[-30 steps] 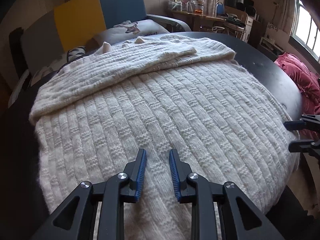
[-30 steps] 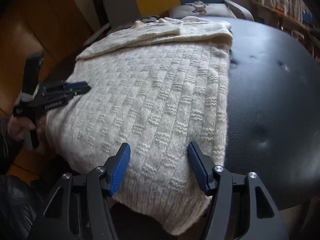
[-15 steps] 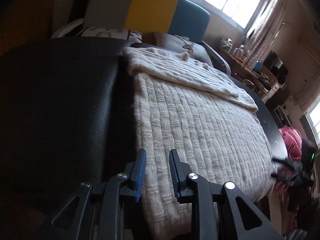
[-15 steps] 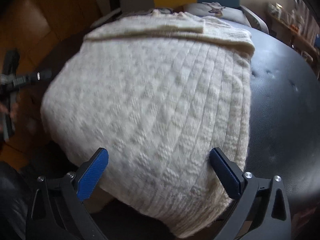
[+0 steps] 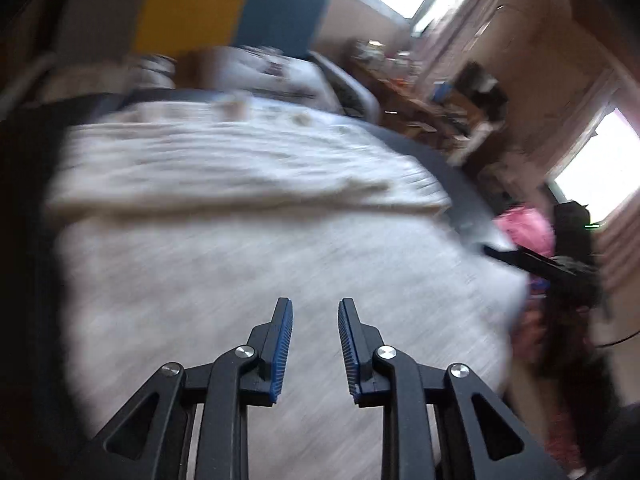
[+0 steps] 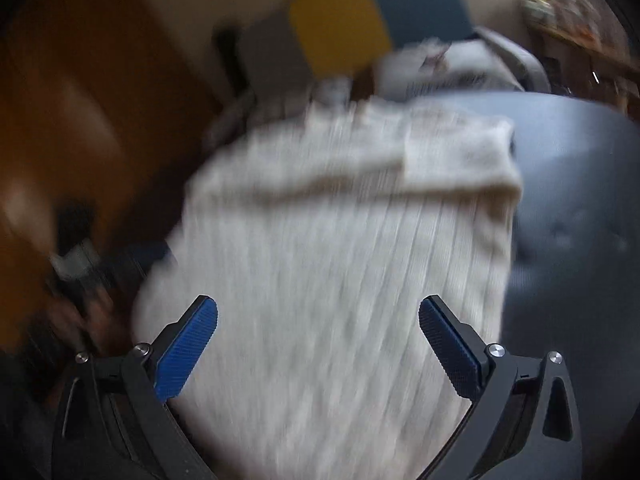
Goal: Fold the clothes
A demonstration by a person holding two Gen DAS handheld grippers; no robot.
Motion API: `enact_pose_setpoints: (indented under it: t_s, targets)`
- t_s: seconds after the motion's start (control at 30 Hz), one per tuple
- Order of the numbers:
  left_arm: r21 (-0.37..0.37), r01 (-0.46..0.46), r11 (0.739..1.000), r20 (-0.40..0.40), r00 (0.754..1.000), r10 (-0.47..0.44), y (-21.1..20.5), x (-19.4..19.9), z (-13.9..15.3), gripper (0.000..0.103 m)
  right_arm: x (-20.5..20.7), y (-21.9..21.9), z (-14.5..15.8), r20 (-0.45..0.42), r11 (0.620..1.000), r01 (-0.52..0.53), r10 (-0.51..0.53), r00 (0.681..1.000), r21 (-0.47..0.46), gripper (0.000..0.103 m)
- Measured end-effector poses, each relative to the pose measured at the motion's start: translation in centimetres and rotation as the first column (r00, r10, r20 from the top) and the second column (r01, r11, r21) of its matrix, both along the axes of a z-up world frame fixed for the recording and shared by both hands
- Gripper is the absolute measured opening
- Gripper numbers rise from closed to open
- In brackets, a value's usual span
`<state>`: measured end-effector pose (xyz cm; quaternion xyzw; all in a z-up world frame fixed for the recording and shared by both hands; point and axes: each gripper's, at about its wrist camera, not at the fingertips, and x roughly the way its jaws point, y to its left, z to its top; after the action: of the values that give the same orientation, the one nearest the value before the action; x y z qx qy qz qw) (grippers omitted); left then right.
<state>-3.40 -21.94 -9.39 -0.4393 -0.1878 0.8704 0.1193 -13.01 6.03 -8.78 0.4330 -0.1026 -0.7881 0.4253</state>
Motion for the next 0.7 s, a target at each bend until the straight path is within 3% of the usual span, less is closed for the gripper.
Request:
enact_pose_setpoints:
  t_s: [0.07, 0.13, 0.2, 0.27, 0.33, 0.4, 0.47, 0.6, 0.7]
  targets:
    - [0.04, 0.043, 0.998, -0.006, 0.999, -0.043, 2.0, -3.8, -0.4, 0.023, -3.5, 1.5, -1.6, 0.123, 0.981, 0.142, -0.126, 0.984, -0.132, 0.103]
    - [0.079, 0.086, 0.993, -0.014, 0.996, -0.085, 4.0, -7.6, -0.7, 0.023, -6.5, 3.0, -3.3, 0.25, 0.929, 0.287, -0.227, 0.941, -0.236, 0.103]
    - [0.118, 0.129, 0.985, -0.024, 0.992, -0.127, 5.9, -11.3, -1.1, 0.023, -8.3, 4.0, -4.3, 0.316, 0.869, 0.384, -0.287, 0.904, -0.311, 0.103]
    - [0.157, 0.171, 0.973, -0.036, 0.985, -0.168, 7.9, -15.1, -1.5, 0.023, -9.7, 4.0, -5.1, 0.358, 0.837, 0.431, -0.309, 0.881, -0.337, 0.103]
    - [0.109, 0.171, 0.979, -0.025, 0.985, -0.169, 8.8, -16.9, -2.2, 0.023, -10.9, 3.7, -6.0, 0.409, 0.827, 0.472, -0.334, 0.849, -0.306, 0.103]
    - [0.086, 0.171, 0.982, -0.006, 0.985, -0.171, 9.0, -17.4, -2.8, 0.023, -11.4, 3.5, -6.4, 0.426, 0.805, 0.512, -0.367, 0.827, -0.3, 0.103]
    - [0.064, 0.171, 0.983, 0.012, 0.985, -0.172, 9.2, -17.9, -3.3, 0.013, -11.6, 3.5, -5.9, 0.392, 0.781, 0.541, -0.413, 0.822, -0.312, 0.103]
    - [0.019, 0.173, 0.985, 0.049, 0.984, -0.174, 9.6, -19.0, -4.4, 0.012, -11.5, 5.9, -4.4, 0.301, 0.689, 0.604, -0.524, 0.797, -0.4, 0.103]
    - [-0.015, 0.176, 0.984, 0.076, 0.982, -0.174, 9.9, -19.8, -5.2, 0.012, -12.2, 7.5, -4.7, 0.325, 0.678, 0.634, -0.544, 0.773, -0.373, 0.103]
